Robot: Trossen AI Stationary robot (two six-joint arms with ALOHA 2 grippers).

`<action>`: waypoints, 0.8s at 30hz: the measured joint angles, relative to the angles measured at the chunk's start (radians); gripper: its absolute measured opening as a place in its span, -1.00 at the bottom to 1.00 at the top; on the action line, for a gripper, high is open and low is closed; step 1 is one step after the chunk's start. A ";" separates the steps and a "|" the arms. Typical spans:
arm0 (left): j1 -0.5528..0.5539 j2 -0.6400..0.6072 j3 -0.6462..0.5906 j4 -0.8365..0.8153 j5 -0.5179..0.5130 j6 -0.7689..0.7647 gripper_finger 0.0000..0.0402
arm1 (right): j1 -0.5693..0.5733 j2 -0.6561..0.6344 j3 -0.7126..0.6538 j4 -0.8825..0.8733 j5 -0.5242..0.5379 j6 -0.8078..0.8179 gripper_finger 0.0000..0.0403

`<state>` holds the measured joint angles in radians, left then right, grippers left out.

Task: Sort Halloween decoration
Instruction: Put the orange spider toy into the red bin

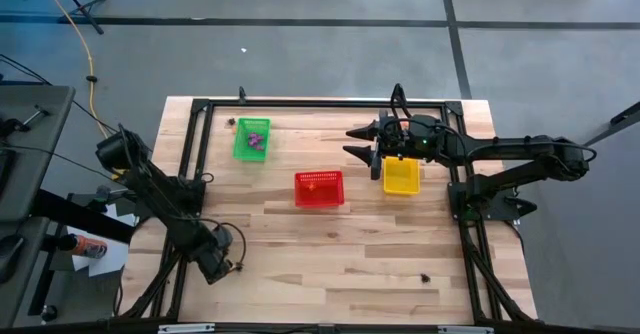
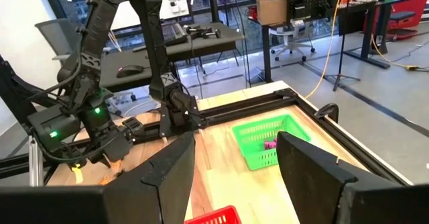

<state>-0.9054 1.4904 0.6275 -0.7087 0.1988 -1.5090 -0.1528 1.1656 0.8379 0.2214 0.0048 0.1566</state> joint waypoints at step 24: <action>0.129 -0.688 -0.010 0.074 -0.413 0.413 -1.00 | 0.000 0.000 0.000 -0.016 0.000 0.000 0.01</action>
<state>-0.7765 0.8021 0.6178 -0.6349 -0.2145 -1.0963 -0.1528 1.1656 0.8379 0.2058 0.0048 0.1562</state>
